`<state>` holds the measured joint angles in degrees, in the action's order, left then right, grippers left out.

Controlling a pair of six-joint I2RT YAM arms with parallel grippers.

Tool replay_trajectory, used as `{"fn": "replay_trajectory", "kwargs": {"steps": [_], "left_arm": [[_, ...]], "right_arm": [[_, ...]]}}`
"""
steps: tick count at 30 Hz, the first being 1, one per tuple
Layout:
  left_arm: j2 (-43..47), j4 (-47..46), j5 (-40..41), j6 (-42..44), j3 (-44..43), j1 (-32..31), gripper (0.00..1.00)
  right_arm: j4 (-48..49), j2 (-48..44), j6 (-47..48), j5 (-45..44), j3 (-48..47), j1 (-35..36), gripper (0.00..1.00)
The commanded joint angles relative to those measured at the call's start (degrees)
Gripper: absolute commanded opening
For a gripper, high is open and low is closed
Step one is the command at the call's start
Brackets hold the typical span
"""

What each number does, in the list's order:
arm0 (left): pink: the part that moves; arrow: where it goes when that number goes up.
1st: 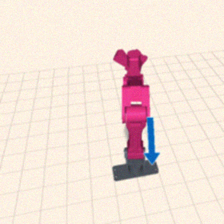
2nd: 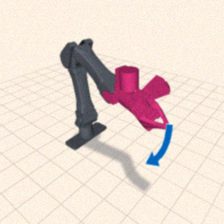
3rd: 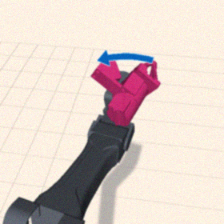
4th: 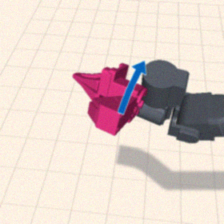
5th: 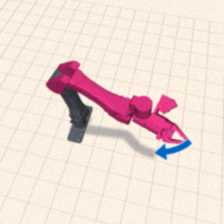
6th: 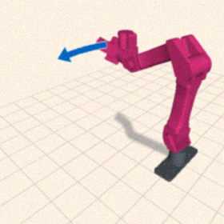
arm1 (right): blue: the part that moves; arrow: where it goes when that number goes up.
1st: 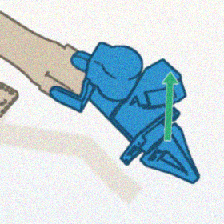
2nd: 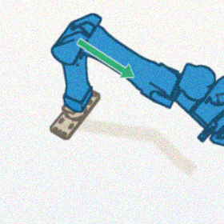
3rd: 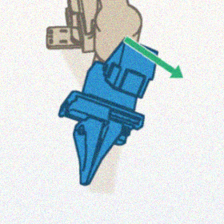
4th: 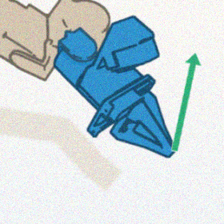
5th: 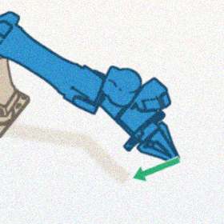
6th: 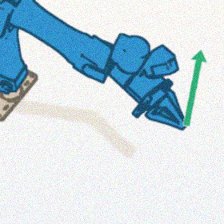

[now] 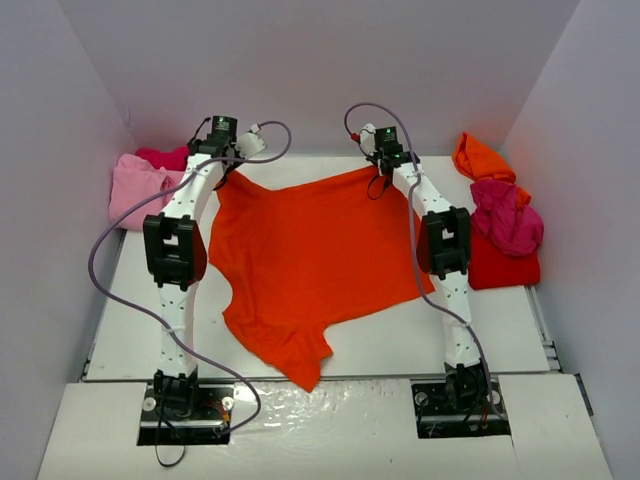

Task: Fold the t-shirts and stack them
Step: Flatten out the tshirt, then fold the flattened tshirt in 1/3 of the way

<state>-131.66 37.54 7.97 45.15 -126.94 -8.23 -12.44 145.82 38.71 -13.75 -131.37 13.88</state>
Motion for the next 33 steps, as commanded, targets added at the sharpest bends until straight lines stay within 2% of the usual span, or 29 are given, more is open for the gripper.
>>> {"fn": "replay_trajectory", "kwargs": {"steps": [1,11,19,27,33], "left_arm": [[5.4,-0.4,3.4,2.3,-7.7,0.5,0.00],[0.9,-5.4,9.6,1.2,-8.0,0.1,0.00],[-3.5,-3.1,12.1,3.6,-15.6,-1.2,0.00],[1.1,-2.8,12.8,7.3,-13.0,-2.0,0.00],[5.2,0.5,13.8,8.5,-11.5,-4.0,0.00]], "right_arm": [[5.6,-3.8,0.9,-1.5,-3.8,-0.6,0.00],[8.2,-4.1,2.8,-4.0,0.6,-2.8,0.00],[9.9,-1.7,4.5,-1.6,-2.1,-4.0,0.00],[10.0,-3.2,5.9,1.1,-1.4,-3.9,0.00],[10.1,-7.2,6.8,3.3,3.3,-3.6,0.00]]}}
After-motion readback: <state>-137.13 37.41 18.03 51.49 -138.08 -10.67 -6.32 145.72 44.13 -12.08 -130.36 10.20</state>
